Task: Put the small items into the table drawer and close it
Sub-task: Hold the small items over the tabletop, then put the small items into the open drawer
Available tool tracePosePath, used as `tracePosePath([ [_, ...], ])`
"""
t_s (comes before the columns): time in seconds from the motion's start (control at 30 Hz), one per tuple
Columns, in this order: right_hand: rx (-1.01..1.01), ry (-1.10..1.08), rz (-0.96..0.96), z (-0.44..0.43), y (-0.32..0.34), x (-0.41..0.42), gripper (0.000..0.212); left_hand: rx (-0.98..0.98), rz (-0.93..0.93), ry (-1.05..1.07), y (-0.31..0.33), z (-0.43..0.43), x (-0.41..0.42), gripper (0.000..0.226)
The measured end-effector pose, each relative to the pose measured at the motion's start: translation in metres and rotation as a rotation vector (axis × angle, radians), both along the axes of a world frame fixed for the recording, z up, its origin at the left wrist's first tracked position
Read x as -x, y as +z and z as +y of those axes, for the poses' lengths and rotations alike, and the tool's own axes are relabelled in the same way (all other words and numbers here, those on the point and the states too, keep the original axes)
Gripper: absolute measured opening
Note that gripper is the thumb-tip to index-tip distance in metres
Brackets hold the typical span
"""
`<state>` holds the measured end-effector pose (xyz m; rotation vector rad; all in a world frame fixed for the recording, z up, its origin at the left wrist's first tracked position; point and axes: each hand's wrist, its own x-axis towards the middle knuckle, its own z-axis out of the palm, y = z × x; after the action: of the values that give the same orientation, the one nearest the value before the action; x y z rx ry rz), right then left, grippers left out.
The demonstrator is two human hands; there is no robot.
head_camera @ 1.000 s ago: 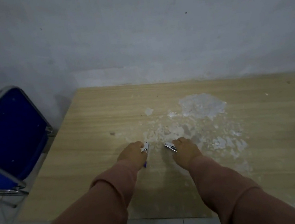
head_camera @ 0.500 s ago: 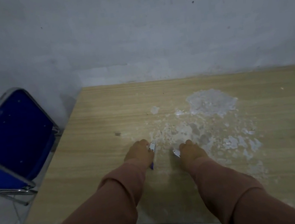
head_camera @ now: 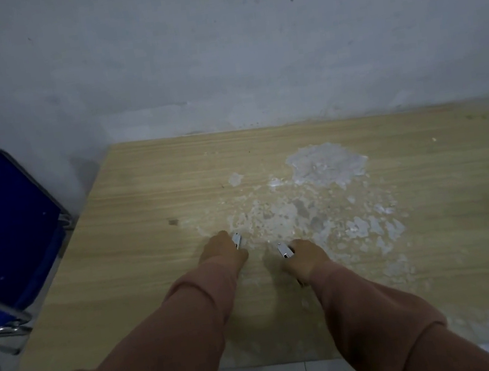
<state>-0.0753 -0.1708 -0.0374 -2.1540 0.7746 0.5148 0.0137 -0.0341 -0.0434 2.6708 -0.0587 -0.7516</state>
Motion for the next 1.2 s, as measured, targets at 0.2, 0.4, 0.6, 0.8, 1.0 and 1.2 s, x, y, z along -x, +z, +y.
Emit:
tracePosePath([
  [0.2, -0.544, -0.471, -0.135, -0.01, 0.013, 0.018, 0.01, 0.373, 0.136, 0.06, 0.01, -0.025, 0.017, 0.027],
  [0.4, -0.668, -0.596, -0.239, -0.036, 0.036, 0.049, 0.021, 0.549, 0.25, 0.05, 0.039, -0.069, 0.047, 0.019],
  [0.6, -0.594, -0.707, -0.338, -0.085, 0.04, 0.092, 0.021, 0.697, 0.348, 0.051, 0.052, -0.124, 0.098, 0.025],
  [0.8, -0.523, -0.825, -0.379, -0.143, 0.035, 0.16, 0.021, 0.78, 0.467, 0.09, 0.045, -0.188, 0.165, 0.02],
  [1.0, -0.48, -0.945, -0.372, -0.198, 0.025, 0.234, 0.013, 0.777, 0.591, 0.14, 0.021, -0.251, 0.234, 0.009],
  [1.2, -0.459, -1.033, -0.294, -0.236, 0.01, 0.302, 0.017, 0.739, 0.645, 0.125, 0.0, -0.294, 0.298, 0.006],
])
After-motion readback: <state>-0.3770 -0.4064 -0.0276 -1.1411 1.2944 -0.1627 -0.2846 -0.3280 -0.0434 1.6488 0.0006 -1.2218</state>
